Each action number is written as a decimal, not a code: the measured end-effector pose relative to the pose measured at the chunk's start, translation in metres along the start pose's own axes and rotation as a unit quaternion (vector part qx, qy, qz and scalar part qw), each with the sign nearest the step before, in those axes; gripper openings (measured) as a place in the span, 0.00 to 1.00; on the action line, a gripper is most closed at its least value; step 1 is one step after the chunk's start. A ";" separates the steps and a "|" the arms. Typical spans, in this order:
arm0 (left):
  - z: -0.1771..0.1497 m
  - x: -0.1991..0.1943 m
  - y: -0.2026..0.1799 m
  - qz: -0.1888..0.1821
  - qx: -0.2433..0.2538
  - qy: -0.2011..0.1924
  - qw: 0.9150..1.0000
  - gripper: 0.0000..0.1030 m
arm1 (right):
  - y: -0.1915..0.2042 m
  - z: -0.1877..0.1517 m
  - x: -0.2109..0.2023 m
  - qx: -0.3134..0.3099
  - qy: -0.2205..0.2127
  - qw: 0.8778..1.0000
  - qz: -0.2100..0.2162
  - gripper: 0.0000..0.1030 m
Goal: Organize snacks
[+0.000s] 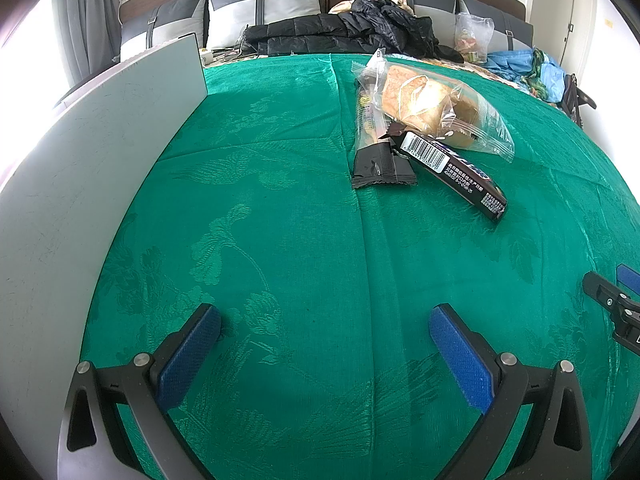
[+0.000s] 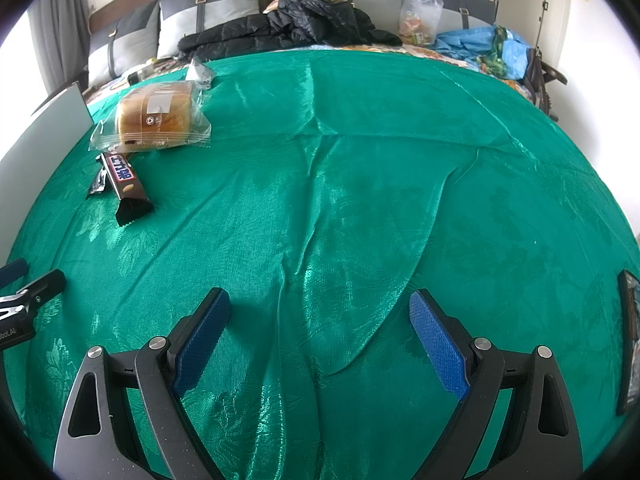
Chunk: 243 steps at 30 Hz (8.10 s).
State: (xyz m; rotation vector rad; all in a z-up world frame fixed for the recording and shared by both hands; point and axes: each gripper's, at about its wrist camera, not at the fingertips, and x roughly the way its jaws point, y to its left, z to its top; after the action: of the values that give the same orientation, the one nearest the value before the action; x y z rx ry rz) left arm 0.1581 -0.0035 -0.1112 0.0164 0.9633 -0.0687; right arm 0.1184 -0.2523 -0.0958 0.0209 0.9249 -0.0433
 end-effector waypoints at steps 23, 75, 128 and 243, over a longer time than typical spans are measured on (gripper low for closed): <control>0.000 0.000 0.000 0.000 0.000 0.000 1.000 1.00 | 0.011 0.000 0.003 -0.011 0.004 1.000 0.009 0.94; 0.000 0.000 0.000 0.000 0.000 0.000 1.000 1.00 | 0.011 0.000 0.004 -0.011 0.005 1.000 0.009 0.94; 0.000 0.000 0.000 0.000 0.000 0.001 1.000 1.00 | 0.011 0.000 0.004 -0.011 0.005 1.000 0.009 0.94; 0.003 -0.014 0.013 -0.011 0.119 0.066 0.991 0.97 | 0.025 -0.009 -0.024 -0.071 0.029 0.987 0.138 0.78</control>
State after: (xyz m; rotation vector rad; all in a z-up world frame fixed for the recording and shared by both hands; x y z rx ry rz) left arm 0.1532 0.0101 -0.0985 0.2324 1.0823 -0.2054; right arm 0.0978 -0.2265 -0.0824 0.0187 0.9748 0.2821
